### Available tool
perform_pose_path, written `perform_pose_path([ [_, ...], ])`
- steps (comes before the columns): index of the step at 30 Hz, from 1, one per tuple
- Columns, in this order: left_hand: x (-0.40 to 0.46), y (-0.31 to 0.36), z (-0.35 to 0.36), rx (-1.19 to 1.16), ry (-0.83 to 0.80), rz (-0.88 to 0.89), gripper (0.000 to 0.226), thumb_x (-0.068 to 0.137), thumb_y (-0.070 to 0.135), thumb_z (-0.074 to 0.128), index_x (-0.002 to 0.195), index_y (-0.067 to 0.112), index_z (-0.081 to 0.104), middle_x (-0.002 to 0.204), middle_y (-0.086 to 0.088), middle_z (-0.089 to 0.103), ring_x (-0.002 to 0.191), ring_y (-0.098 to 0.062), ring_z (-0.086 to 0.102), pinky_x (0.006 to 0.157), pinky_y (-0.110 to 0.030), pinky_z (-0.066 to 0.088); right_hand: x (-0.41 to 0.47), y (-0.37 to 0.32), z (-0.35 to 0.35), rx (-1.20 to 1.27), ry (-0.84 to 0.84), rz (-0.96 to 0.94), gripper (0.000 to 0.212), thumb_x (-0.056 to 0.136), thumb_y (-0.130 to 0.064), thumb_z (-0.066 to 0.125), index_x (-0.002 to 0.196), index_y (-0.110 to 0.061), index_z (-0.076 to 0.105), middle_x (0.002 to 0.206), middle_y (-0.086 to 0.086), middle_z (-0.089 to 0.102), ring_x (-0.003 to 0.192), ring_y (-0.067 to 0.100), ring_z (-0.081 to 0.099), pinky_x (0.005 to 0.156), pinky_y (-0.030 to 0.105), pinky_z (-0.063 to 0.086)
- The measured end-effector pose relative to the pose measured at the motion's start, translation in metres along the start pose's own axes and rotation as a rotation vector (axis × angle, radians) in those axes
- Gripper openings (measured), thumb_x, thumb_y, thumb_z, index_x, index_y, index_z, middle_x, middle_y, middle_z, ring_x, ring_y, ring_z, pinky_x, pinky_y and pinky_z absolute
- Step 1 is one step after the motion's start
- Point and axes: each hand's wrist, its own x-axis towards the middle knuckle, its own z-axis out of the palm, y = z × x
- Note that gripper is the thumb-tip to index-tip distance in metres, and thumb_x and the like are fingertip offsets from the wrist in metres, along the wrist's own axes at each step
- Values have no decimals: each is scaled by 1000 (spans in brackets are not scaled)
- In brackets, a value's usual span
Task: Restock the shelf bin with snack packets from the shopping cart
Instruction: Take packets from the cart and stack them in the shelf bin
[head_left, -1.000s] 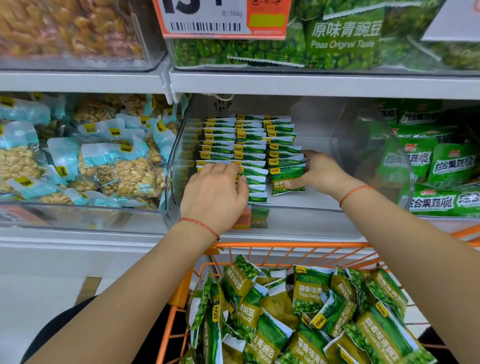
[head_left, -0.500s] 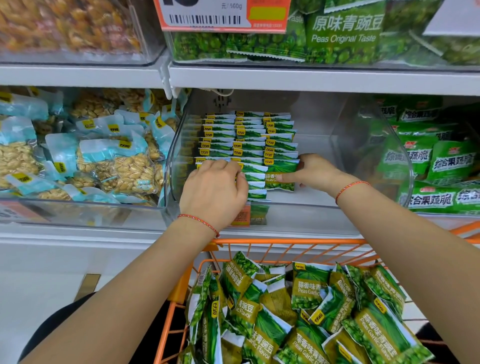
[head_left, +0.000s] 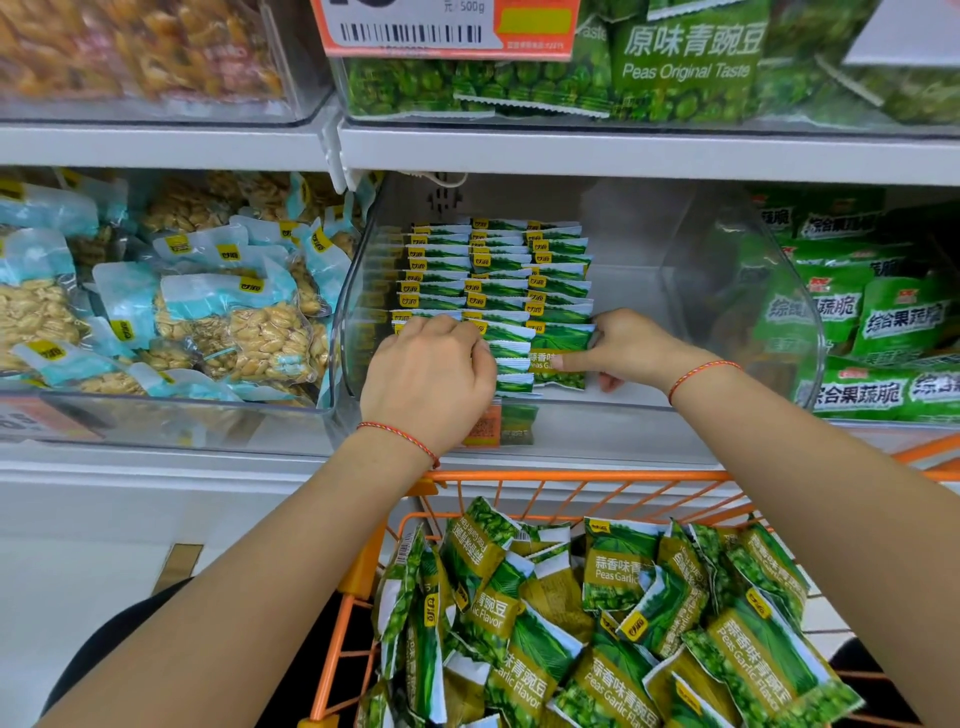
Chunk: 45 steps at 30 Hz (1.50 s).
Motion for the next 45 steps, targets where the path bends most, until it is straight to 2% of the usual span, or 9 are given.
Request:
perform_pose_path([
  [8,0,0,-1,-9,-1,4,45,88,31,28,95,12,69,99,-4,66,95,-27,55,71,-33,41,1,1,0,46,-44,86,26,79,-19,76,99,-10,62,79,5,67,62,13,64,63,23,57],
  [11,0,0,-1,-14,-5,4,46,88,32,27,97,13,69,101,-4,66,96,-27,54,72,-33,42,-1,0,-1,-196,-3,67,19,83,-28,72,77,-11,64,66,2,66,58,10,60,64,26,53],
  [14,0,0,-1,-12,-6,8,47,88,32,26,98,13,68,101,-4,66,97,-27,54,73,-33,41,-4,-4,-1,-427,89,20,40,87,-39,64,55,-15,59,51,-4,59,56,8,54,59,25,44],
  [28,0,0,-3,-18,-30,28,39,97,31,31,105,13,65,107,-6,64,102,-27,52,72,-32,37,-33,-20,-14,-638,16,70,45,87,-55,55,69,-14,57,71,0,68,72,18,63,72,30,50],
  [32,-3,1,-21,-296,-21,52,31,100,27,42,124,15,57,121,-6,61,115,-24,50,89,-33,40,-64,-33,-18,-717,331,9,36,92,-40,53,103,-7,64,108,17,64,98,34,59,72,33,40],
  [36,-33,5,-60,-528,35,103,19,97,20,48,109,18,63,99,3,67,91,-11,59,75,-26,46,-104,-51,-20,-376,599,-170,35,91,-37,52,79,-10,71,74,14,69,77,33,64,68,33,51],
  [38,-59,5,-81,-448,-84,140,15,96,24,50,100,20,64,81,7,65,76,-11,60,68,-27,48,-124,-58,-15,-147,552,-226,38,89,-36,54,68,-8,69,61,9,68,64,25,66,69,34,54],
  [41,-99,4,-98,-34,-319,127,20,96,38,46,100,24,61,86,8,65,83,-16,63,68,-30,50,-152,-65,5,55,265,-185,38,90,-34,58,60,-12,66,45,-3,61,45,9,62,51,18,46],
  [45,-146,15,-89,372,-345,86,30,100,40,35,117,18,47,105,-3,63,97,-28,63,64,-31,37,-180,-55,58,-156,-90,-129,40,91,-42,56,67,-13,67,54,-3,67,45,4,61,47,14,45],
])
